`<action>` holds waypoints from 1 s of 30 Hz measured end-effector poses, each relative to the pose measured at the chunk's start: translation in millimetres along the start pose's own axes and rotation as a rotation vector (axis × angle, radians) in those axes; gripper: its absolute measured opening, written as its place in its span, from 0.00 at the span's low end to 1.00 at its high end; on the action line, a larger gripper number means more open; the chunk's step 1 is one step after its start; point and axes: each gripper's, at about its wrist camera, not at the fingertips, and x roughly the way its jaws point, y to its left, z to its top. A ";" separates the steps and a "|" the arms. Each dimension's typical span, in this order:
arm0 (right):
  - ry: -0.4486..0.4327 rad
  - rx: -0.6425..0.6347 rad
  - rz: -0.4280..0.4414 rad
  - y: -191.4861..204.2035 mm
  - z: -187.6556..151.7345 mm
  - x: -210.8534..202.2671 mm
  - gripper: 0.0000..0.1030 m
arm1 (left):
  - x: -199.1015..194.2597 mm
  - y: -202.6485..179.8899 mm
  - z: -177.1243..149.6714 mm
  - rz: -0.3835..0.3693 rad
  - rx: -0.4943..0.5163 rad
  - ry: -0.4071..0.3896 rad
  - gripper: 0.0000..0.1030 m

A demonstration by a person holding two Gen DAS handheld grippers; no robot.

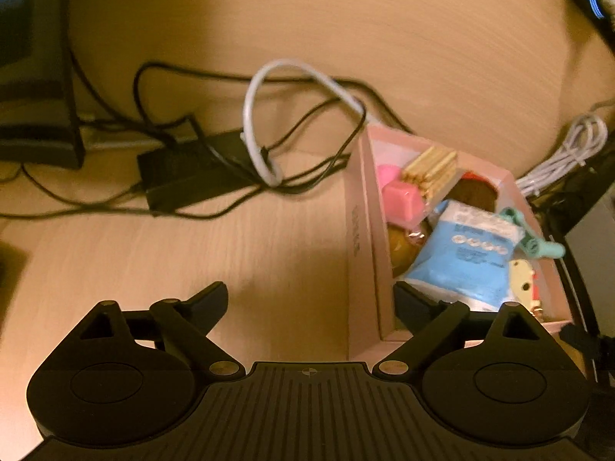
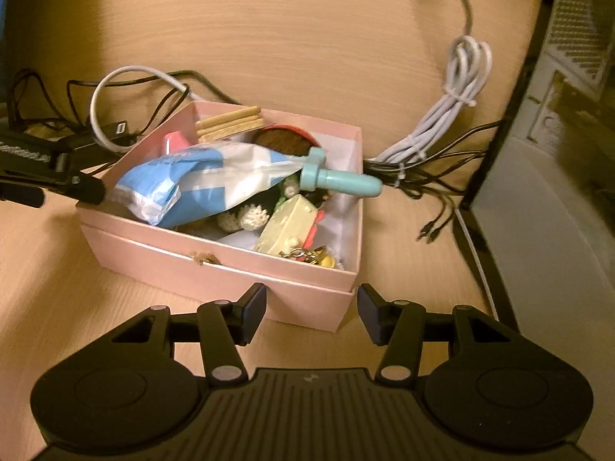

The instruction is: Organize objects

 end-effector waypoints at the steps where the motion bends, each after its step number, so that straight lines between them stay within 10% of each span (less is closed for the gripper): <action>1: -0.007 0.003 -0.009 -1.0 -0.5 -4.0 0.53 | -7.3 0.9 -0.3 -0.003 -0.006 -0.022 0.89; 8: 0.008 0.091 -0.037 -12.0 -27.0 -40.4 0.76 | -73.7 10.8 -20.6 -0.038 -0.015 -0.160 0.84; 20: 0.178 0.197 0.056 -1.8 -121.1 -95.7 0.84 | -102.9 -6.5 -157.0 -0.079 0.117 0.033 0.84; 30: 0.093 0.113 0.107 4.7 -137.0 -93.5 1.00 | -95.9 -30.3 -195.7 0.036 0.170 -0.066 0.92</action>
